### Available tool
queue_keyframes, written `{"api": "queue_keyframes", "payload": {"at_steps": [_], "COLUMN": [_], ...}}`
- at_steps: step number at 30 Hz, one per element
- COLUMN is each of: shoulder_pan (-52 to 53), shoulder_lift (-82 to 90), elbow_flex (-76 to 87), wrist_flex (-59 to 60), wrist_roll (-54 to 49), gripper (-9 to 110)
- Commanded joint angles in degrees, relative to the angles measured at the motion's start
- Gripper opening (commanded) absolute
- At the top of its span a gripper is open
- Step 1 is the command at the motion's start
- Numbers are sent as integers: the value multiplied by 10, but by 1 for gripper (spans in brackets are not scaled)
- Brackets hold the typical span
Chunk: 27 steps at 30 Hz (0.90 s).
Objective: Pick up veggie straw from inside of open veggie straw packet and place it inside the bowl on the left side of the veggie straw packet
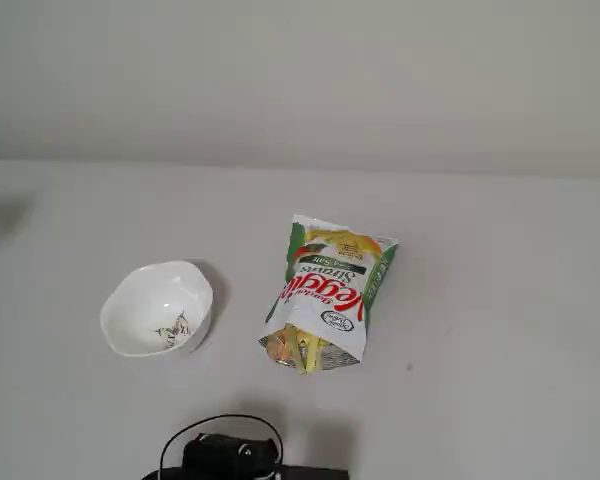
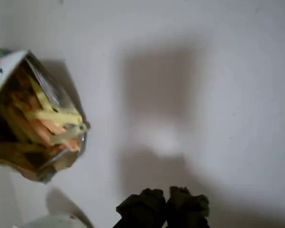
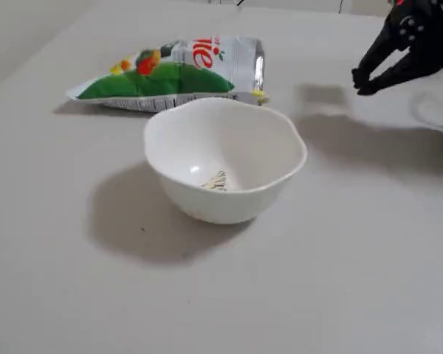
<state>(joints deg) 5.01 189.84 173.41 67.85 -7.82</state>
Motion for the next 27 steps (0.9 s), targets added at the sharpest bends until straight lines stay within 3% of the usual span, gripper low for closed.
{"api": "queue_keyframes", "payload": {"at_steps": [1,2,9,19,27], "shoulder_pan": [-25,-32,-40,-32,-13], "shoulder_lift": [5,5,5,-12,-281], "elbow_flex": [11,17,38,47,4], "wrist_flex": [-45,-48,-88,-265,-499], "wrist_roll": [-192,-280,-510,-688,-723], "gripper": [0,0,3,15,15]}}
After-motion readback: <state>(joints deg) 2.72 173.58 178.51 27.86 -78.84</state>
